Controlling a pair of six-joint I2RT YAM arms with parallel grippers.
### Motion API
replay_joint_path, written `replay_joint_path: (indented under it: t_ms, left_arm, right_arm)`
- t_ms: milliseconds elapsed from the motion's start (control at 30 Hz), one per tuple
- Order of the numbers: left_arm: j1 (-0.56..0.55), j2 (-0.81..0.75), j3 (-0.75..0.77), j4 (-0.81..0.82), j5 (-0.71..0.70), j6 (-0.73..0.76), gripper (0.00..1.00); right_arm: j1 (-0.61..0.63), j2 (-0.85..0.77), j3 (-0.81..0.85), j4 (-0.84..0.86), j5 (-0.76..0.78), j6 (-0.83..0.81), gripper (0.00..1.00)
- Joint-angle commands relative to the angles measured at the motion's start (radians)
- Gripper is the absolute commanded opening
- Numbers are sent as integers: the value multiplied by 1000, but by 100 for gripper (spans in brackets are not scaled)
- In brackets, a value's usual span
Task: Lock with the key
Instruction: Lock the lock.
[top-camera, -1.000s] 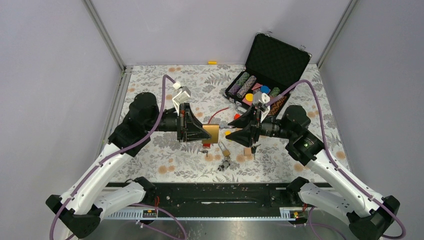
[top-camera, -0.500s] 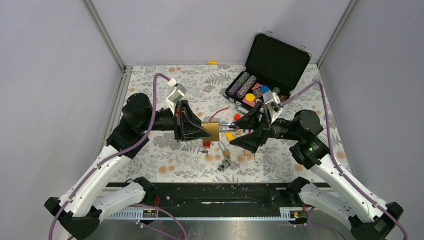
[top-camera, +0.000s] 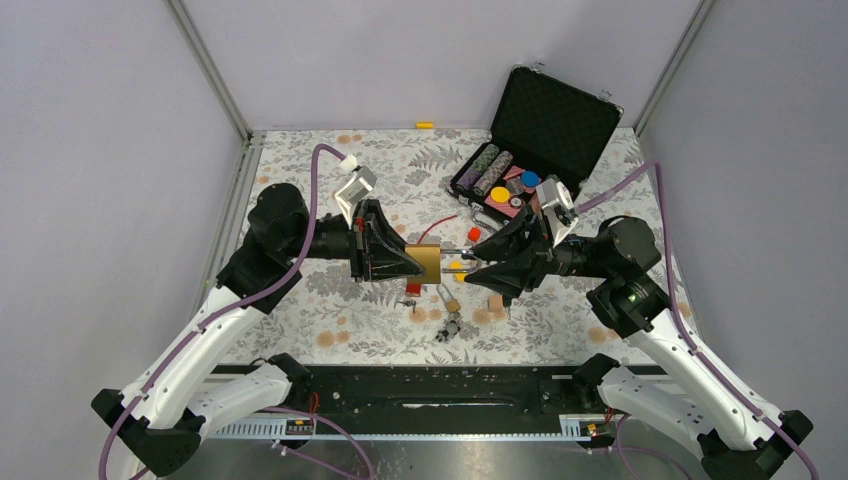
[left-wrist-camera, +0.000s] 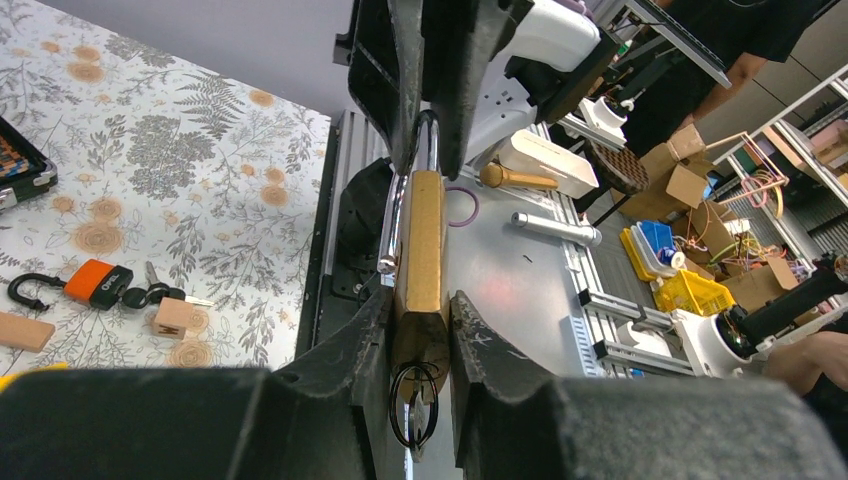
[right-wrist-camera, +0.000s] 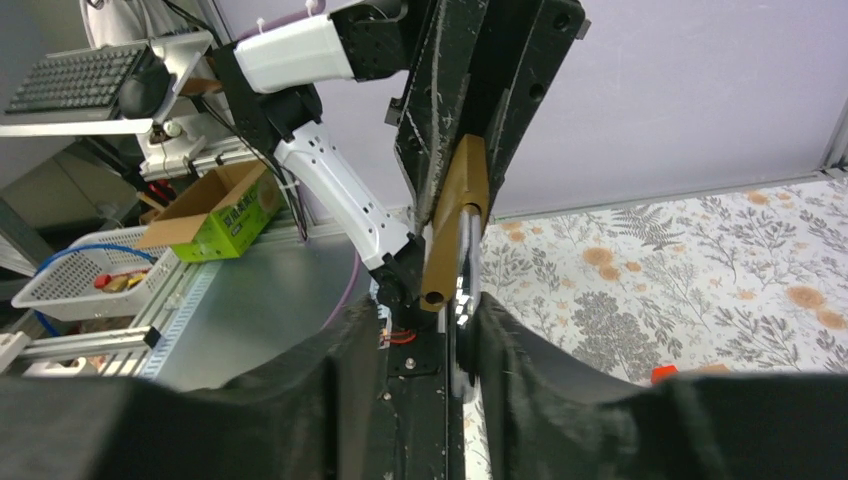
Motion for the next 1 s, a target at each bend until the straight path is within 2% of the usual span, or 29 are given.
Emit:
replay_joint_path:
  t_ms: [0, 67, 100, 200, 267, 367, 667, 967]
  left_arm:
    - [3, -24, 47, 182, -4, -14, 0]
    - [3, -36, 44, 183, -1, -6, 0]
    - [4, -41, 43, 182, -6, 4, 3]
    - [3, -57, 33, 181, -28, 25, 10]
    - [3, -64, 21, 185, -61, 32, 10]
    - [4, -66, 4, 210, -109, 9, 0]
    - [2, -12, -65, 473, -72, -249, 0]
    - [-26, 78, -75, 452, -90, -301, 0]
  right_arm:
    - [4, 20, 56, 34, -32, 57, 18]
    - [5, 35, 64, 50, 14, 98, 1]
    - [5, 38, 66, 54, 40, 119, 0]
    - [4, 35, 51, 104, 108, 189, 0]
    - [5, 30, 45, 129, 142, 226, 0]
    - [5, 28, 59, 129, 182, 258, 0]
    - [6, 49, 56, 140, 270, 259, 0]
    - [37, 81, 21, 169, 405, 195, 0]
